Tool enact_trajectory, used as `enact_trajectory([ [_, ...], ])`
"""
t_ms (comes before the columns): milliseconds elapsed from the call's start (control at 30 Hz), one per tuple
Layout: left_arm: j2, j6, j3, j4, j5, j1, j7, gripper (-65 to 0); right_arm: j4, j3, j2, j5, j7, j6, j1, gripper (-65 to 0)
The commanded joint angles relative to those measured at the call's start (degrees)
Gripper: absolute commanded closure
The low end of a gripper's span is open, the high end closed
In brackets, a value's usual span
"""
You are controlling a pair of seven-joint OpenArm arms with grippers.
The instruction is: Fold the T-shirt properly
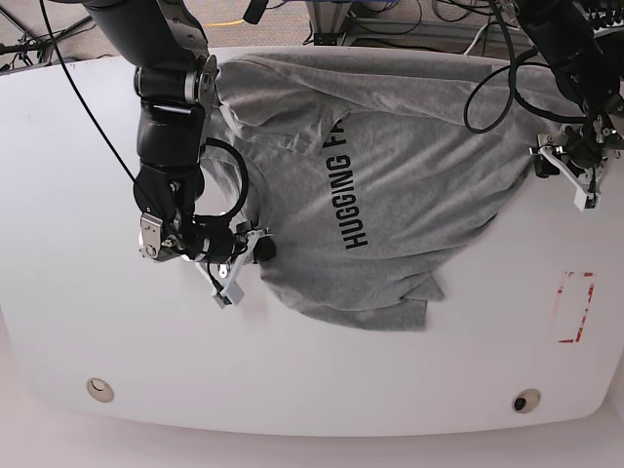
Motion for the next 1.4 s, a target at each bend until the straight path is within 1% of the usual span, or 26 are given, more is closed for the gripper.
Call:
enact_trajectory([
  [0, -1.0, -1.8, -0.2, 0.6, -0.5, -0.5, -0.6, -26.5, 1.0, 0.1, 0.3, 1.0, 0.8, 0.4, 1.7, -6.2],
  [167, -1.6, -2.0, -0.3, 0.7, -0.4, -0.6, -0.6, -8.6, 1.0, 0.1, 0.3, 1.0, 0.8, 0.4, 1.7, -6.2],
  [233, -2.3, -2.3, -0.3, 0.9, -0.5, -0.6, -0.6, -3.1, 1.0, 0.1, 0.3, 1.0, 0.8, 0.4, 1.7, -6.2],
  [267, -2.3, -2.3, -0.3, 1.0, -0.5, -0.7, -0.6, -1.9, 1.0, 0.1, 0.3, 1.0, 0.8, 0.4, 1.7, -6.2],
  [400, -2.3, -2.4, -0.6, 3.3, -0.6, -0.6, -0.6, -1.3, 1.1, 0.1, 0.3, 1.4, 0.6, 0.4, 2.1, -5.9],
  [500, -2.3, -2.4, -0.7, 8.4, -0.6, -0.4, -0.2, -1.1, 4.0, 0.1, 1.0, 1.4, 0.4, 0.4, 2.2, -5.2],
  [533, -2.3, -2.4, -0.7, 9.5, -0.6, -0.4, 0.4, -1.1, 5.0, 0.1, 1.0, 1.5, 0.3, 0.4, 2.2, -4.4],
  [600, -2.3, -2.4, -0.7, 12.0, -0.6, -0.8, 3.1, -1.1, 7.6, 0.1, 1.2, 1.4, -1.4, 0.4, 2.2, 0.0],
  [767, -1.9, -2.4, -2.3, 18.8, -0.7, -1.1, 6.6, -0.1, 12.2, 0.1, 1.4, 1.3, -4.9, 0.4, 3.2, 0.0],
  [867, -1.9, -2.4, -2.7, 22.2, -0.7, -3.1, 9.2, -0.1, 15.3, 0.1, 1.5, 1.1, -6.2, 0.4, 3.7, 0.0],
  [1000, -1.8, -2.4, -4.2, 27.1, -0.7, -5.8, 13.7, 0.0, 19.2, 0.5, 3.5, 1.4, -8.6, 0.4, 4.7, 0.0],
  [1067, -1.8, -2.4, -5.9, 29.0, -0.7, -7.1, 14.8, 0.0, 20.5, 2.4, 4.1, 1.4, -9.6, 0.4, 5.0, 0.0],
  [1200, -1.9, -2.4, -7.5, 29.6, -0.7, -10.3, 15.4, 0.0, 21.1, 5.9, 4.4, 1.4, -12.4, 0.4, 7.3, 0.0],
  [1333, -2.3, -2.4, -7.6, 29.8, -0.7, -11.8, 15.4, 0.0, 23.1, 6.1, 6.8, 1.5, -14.4, 0.4, 7.9, 0.0],
  [1367, -2.3, -2.4, -7.6, 29.7, -0.6, -12.0, 15.4, -0.1, 23.5, 6.1, 6.9, 1.5, -14.4, 0.4, 7.9, 0.0],
])
